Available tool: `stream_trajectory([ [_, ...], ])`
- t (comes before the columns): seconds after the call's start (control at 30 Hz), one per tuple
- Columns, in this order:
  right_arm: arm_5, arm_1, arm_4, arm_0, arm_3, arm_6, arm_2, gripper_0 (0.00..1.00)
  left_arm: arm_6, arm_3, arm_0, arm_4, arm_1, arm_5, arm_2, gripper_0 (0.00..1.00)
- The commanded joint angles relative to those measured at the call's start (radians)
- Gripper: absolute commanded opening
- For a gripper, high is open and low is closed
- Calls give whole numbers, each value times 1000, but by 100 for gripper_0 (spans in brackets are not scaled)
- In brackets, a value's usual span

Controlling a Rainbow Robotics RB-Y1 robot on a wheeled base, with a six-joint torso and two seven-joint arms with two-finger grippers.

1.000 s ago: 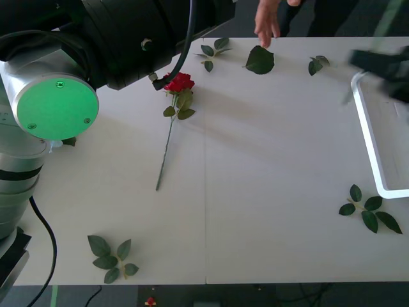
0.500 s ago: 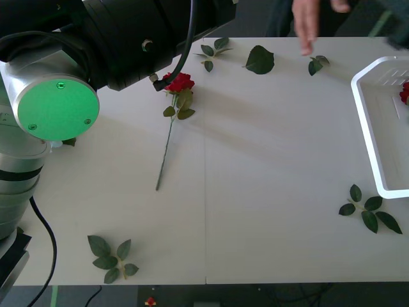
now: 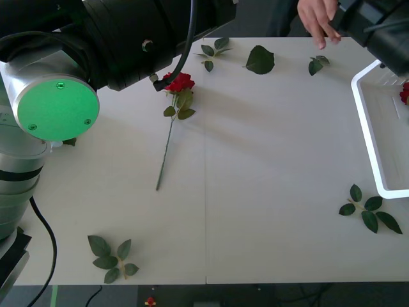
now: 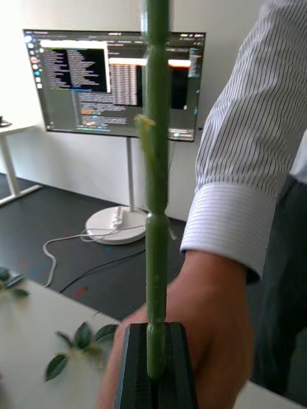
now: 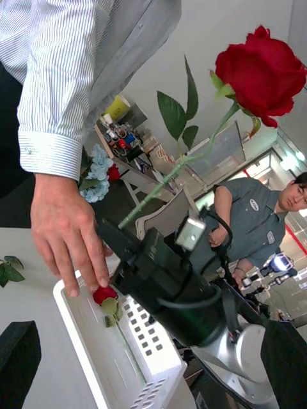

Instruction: Place the red flowers into the right box and the blue flowers into the left box. If a person shows an open palm, hand one flower to the person first, then continue sorting.

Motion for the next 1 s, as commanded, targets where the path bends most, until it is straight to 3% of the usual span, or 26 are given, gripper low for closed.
stream_trajectory([
  [0.03,-12,41,18,-71,33,28,-14,0,39,-42,8,8,-18,-15,-9,100],
  [0.33,-12,41,9,-74,34,24,-14,1,39,-42,8,8,-18,-15,-9,100],
  [0.37,-17,41,4,-74,34,24,-14,48,39,-42,8,8,-18,-15,-9,100],
  [0.4,-20,41,3,-74,34,22,-14,83,39,-42,8,8,-18,-15,-9,100],
  [0.43,-23,41,1,-74,34,22,-14,100,39,-42,8,8,-18,-15,-9,100],
  [0.83,-23,41,-34,-72,26,22,-14,100,39,-42,8,8,-18,-15,-9,100],
  [1.0,41,25,-99,-72,19,19,-16,100,39,-42,8,8,-18,-15,-9,100],
])
